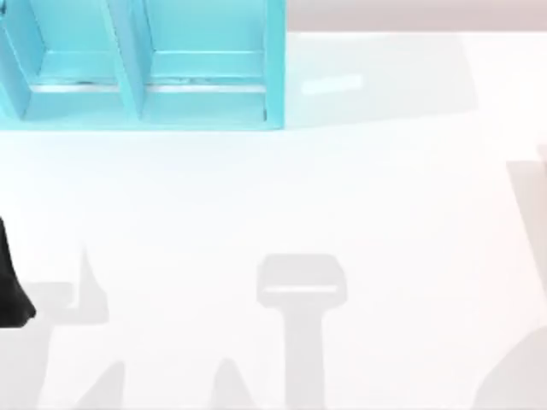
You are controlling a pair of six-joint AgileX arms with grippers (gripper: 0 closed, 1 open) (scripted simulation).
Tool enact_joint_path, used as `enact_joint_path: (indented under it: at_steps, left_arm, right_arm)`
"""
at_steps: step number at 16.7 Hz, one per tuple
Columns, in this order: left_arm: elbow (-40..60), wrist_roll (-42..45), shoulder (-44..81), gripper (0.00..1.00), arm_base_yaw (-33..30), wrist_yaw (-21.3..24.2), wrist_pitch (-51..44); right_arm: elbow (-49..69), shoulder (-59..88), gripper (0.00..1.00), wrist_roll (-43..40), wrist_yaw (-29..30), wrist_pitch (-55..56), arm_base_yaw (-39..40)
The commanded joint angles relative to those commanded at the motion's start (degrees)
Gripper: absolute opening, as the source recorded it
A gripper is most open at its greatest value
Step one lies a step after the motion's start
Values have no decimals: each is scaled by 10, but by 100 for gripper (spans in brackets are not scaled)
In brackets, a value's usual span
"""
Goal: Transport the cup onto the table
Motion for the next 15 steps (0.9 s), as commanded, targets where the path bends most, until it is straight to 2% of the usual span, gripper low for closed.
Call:
enact_joint_path:
  at_steps: [9,12,15]
  left_arm:
    - [0,0,0,100,0,0,0]
    - [0,0,0,100,0,0,0]
    - [0,0,0,100,0,0,0]
  right_arm:
    - [1,-2,0,2,0,-2,1]
    - [20,-28,0,38,0,-43,37]
    - [48,-75,0,100,0,-131,101]
